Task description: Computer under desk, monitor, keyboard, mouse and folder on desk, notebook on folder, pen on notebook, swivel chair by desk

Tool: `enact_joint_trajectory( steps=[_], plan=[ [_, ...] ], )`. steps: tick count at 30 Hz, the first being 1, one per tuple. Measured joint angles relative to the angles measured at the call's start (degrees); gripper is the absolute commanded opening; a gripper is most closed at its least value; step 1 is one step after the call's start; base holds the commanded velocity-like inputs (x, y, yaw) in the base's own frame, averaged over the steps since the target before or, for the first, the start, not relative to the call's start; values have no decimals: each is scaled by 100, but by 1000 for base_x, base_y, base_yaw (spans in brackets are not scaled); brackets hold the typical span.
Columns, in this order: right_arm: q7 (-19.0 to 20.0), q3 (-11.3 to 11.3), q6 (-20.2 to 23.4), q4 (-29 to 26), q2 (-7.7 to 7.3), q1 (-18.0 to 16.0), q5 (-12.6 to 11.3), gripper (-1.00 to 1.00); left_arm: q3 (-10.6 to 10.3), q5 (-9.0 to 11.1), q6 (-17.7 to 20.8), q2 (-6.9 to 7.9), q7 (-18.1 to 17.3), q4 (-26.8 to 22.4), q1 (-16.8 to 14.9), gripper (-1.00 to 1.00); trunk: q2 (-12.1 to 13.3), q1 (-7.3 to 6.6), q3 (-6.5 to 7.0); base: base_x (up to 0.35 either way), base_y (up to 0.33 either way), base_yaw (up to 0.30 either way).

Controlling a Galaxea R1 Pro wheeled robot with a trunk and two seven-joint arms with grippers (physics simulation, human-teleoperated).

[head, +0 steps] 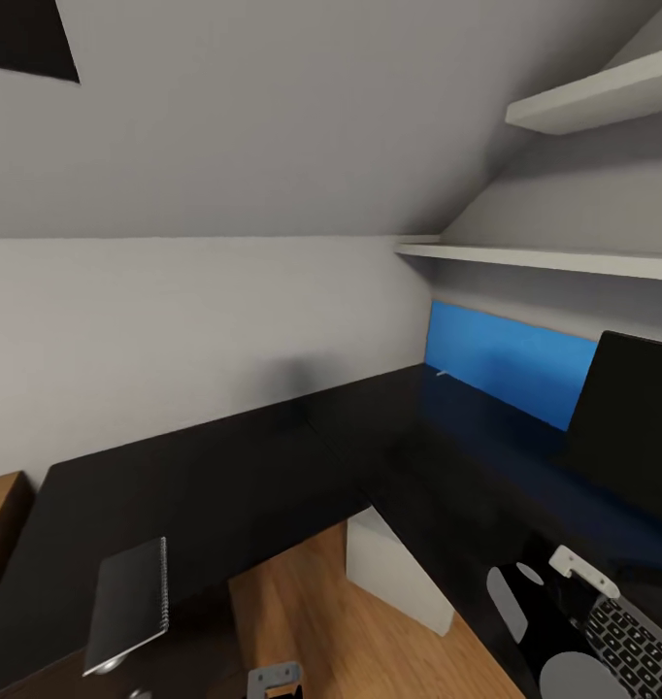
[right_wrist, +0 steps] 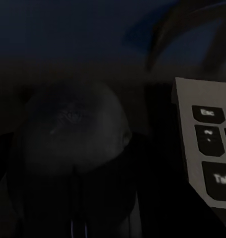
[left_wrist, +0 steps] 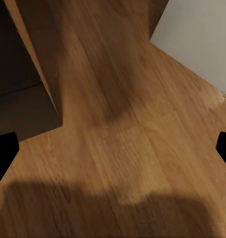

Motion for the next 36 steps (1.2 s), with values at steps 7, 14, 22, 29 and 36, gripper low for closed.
enact_joint_trajectory(
  steps=[7, 14, 22, 29, 36],
  plan=[
    [0, -2, 2, 0, -7, 1, -7, -100, 5, 8, 9, 1, -6, 18, 0, 100, 0, 1, 0, 79, -62, 0],
    [4, -20, 25, 9, -19, 0, -2, -100, -1, 10, 1, 4, -14, 22, 0, 100, 0, 1, 0, 2, -98, 0],
    [1, -18, 26, 11, -21, -2, -1, -100, -1, 9, 9, 0, -5, 25, 0, 100, 0, 1, 0, 0, -26, 0],
    [1, -14, 32, 11, -20, -2, 5, -100, 5, 9, 9, 6, -5, 25, 0, 100, 0, 1, 0, 0, 0, 0],
    [-10, -12, 47, 10, -18, -4, 9, -100, 5, 9, 9, 7, -5, 23, 0, 100, 0, 1, 0, 0, 0, 0]
  ],
)
